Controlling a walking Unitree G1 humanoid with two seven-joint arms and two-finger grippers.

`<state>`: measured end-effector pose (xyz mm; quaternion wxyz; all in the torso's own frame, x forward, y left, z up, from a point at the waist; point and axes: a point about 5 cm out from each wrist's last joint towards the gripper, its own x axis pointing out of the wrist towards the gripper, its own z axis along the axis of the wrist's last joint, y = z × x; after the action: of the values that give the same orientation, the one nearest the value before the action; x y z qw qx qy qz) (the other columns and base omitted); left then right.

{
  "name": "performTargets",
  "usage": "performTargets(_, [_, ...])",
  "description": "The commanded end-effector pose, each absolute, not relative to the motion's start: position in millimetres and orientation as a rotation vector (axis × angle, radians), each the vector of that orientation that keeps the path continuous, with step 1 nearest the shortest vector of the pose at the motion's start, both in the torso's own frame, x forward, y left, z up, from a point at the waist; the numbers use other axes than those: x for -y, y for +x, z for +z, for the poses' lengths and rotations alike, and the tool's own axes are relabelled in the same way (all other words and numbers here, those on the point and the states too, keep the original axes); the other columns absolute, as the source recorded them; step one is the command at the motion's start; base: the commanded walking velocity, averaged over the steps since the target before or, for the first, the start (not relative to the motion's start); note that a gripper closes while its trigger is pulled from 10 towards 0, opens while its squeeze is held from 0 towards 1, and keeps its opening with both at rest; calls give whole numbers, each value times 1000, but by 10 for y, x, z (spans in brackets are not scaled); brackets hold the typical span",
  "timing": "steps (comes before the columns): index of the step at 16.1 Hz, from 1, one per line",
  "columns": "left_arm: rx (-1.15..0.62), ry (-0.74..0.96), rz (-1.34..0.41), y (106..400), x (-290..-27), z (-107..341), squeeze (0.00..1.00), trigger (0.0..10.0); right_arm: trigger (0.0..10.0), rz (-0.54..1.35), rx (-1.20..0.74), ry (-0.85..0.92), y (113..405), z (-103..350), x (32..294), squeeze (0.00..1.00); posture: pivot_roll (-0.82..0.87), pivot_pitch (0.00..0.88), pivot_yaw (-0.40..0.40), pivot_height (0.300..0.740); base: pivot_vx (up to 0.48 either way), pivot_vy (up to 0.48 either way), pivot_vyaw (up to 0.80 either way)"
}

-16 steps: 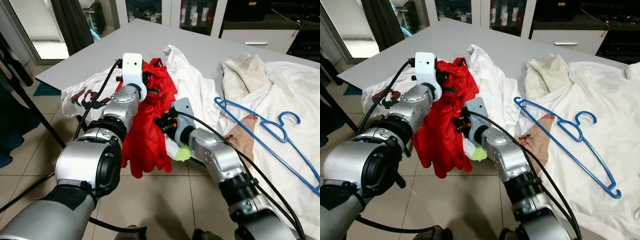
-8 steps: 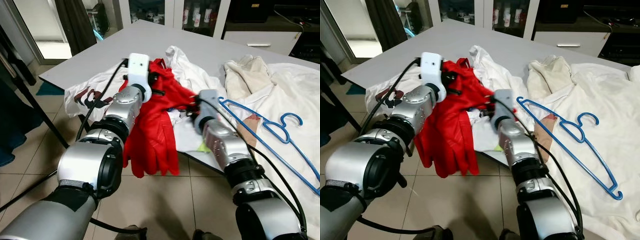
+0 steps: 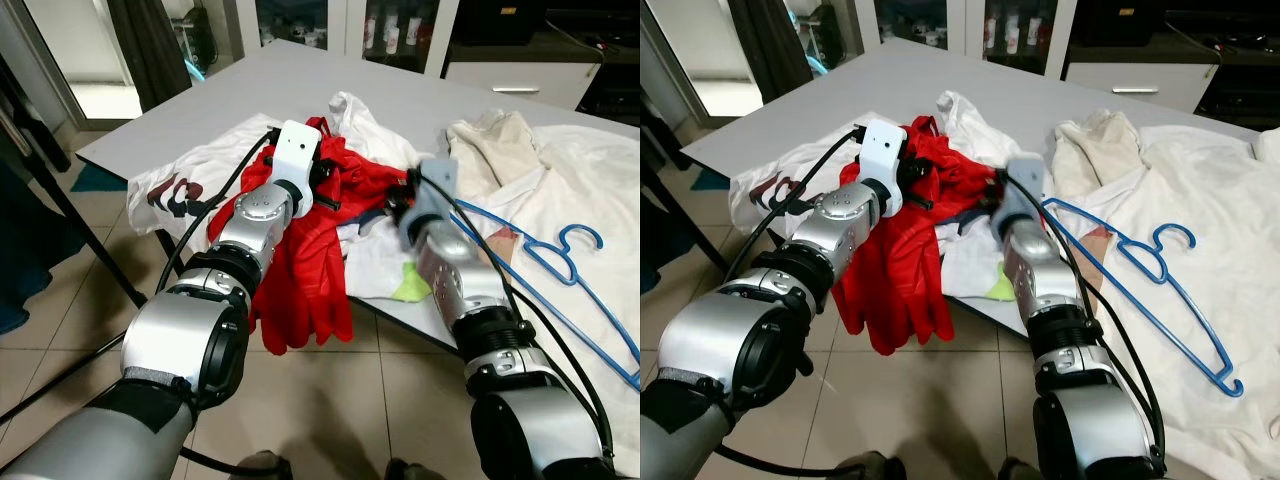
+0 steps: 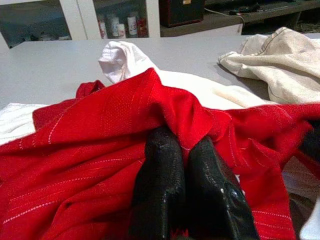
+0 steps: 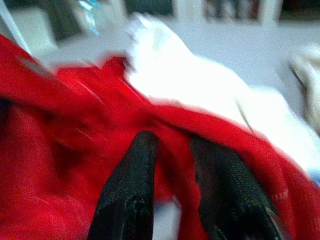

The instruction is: Hang hanger

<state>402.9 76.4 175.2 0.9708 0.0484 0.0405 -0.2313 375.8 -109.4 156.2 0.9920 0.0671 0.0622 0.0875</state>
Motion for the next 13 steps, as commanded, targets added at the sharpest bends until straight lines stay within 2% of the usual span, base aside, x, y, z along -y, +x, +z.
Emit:
performTargets(1, [-64,96,-473,4029,-770,1770,0,10000,10000,219,-110,144,3742,1631,1090,0,24,0,42,740,0,0,0])
performTargets(3, [-66,90,-470,4029,-777,1766,0,10000,10000,306,-112,181,3667,1640,1120,0,17,0,45,740,0,0,0])
performTargets(4, [-70,81,-463,4031,-784,1762,0,10000,10000,434,-134,215,3573,1617,1065,0,8,0,49,740,0,0,0])
performTargets(6, [-72,76,-462,4031,-780,1760,0,10000,10000,524,-161,241,3505,1583,993,0,5,0,51,740,0,0,0])
performTargets(9, [-68,36,-465,4033,-762,1781,0,10000,10000,690,-263,290,3353,1479,726,0,4,0,52,740,0,0,0])
performTargets(13, [-69,30,-466,4034,-774,1778,0,10000,10000,844,-308,349,3240,1519,482,0,24,0,46,740,0,0,0])
